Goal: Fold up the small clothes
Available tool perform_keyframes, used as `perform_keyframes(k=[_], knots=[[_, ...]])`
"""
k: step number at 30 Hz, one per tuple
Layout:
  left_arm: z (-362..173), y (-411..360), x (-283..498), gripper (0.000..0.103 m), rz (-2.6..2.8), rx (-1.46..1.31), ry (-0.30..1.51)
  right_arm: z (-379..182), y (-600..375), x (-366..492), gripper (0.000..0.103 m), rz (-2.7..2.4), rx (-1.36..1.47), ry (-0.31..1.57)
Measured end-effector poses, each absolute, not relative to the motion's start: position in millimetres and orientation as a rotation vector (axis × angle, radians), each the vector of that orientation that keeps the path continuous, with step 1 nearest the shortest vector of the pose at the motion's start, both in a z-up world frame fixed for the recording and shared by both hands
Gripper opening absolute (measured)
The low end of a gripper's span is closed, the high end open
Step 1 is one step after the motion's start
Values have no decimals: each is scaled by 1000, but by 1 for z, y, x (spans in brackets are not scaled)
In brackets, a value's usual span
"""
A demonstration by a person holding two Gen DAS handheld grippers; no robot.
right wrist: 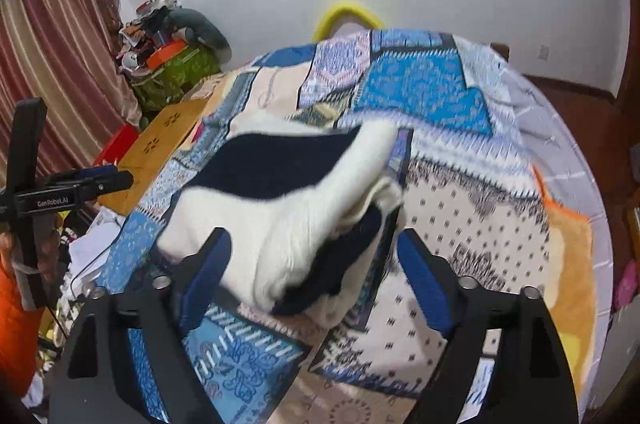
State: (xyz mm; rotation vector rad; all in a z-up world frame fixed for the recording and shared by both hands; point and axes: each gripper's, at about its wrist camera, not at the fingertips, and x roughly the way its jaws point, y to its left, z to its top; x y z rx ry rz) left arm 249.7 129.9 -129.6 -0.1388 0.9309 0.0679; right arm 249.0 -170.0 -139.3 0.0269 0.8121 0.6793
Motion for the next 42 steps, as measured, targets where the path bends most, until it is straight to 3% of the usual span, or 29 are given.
perform_keyframes(k=[3,14,29,37,42], knots=[[-126,129,269,90,38,-145,923,-139,-169,261,88,667,36,819],[-201,130,333,91,-45,-288,1139,-204,-163,321,88,650,210,1067],[-255,137,358,96,-211,-665,1237,-240,-159,333,88,779,429,1165],[-250,130,359,87,-243,-693,1244,-225,-157,324,55,816,388,1134],[-231,132,350,68,-247,-677,1206,-212,-154,322,44,808,349,1104]])
